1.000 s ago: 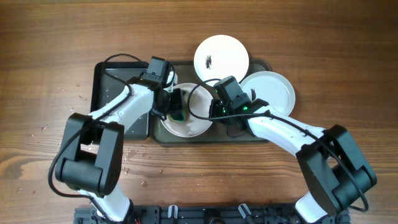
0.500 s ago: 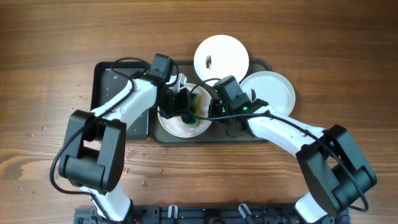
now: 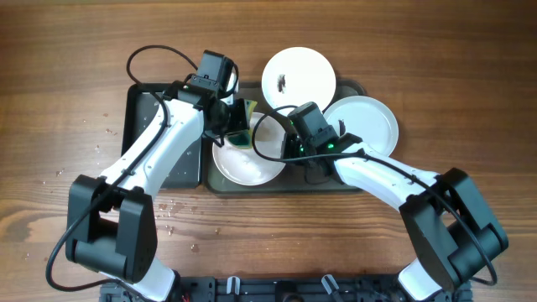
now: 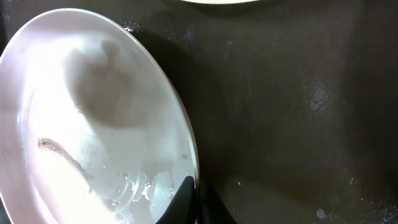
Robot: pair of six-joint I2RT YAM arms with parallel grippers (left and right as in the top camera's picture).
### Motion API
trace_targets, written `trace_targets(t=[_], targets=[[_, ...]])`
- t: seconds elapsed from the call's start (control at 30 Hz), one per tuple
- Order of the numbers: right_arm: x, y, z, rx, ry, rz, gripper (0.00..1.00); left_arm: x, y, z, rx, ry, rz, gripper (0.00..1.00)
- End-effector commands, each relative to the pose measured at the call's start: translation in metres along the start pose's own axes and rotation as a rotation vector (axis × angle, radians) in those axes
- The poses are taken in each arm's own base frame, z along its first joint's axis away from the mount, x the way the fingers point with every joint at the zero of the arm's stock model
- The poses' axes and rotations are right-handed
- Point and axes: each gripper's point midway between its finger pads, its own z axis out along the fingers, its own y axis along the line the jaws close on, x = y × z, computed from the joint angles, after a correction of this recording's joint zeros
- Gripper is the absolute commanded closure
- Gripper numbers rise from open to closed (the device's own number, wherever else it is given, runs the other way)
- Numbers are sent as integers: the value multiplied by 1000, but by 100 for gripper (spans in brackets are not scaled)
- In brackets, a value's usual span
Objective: Clean dirty plates on tray and stack at the side
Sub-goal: 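Scrub the plate surface with the sponge in the left gripper, then keep wiping the plate with the sponge in circular strokes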
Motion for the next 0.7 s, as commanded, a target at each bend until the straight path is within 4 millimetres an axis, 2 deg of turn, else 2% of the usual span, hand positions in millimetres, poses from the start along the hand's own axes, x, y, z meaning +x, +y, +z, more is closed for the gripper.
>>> trace_targets(t=[0.0, 0.43, 0.67], targets=[[5, 0, 5, -5, 20, -8, 96, 3, 14, 10, -65, 9, 30, 96], [4, 0, 5, -7, 17, -12, 96, 10, 32, 56, -125, 82, 41, 96], [4, 0, 5, -7, 17, -12, 96, 28, 41, 81, -139, 175, 24, 96]])
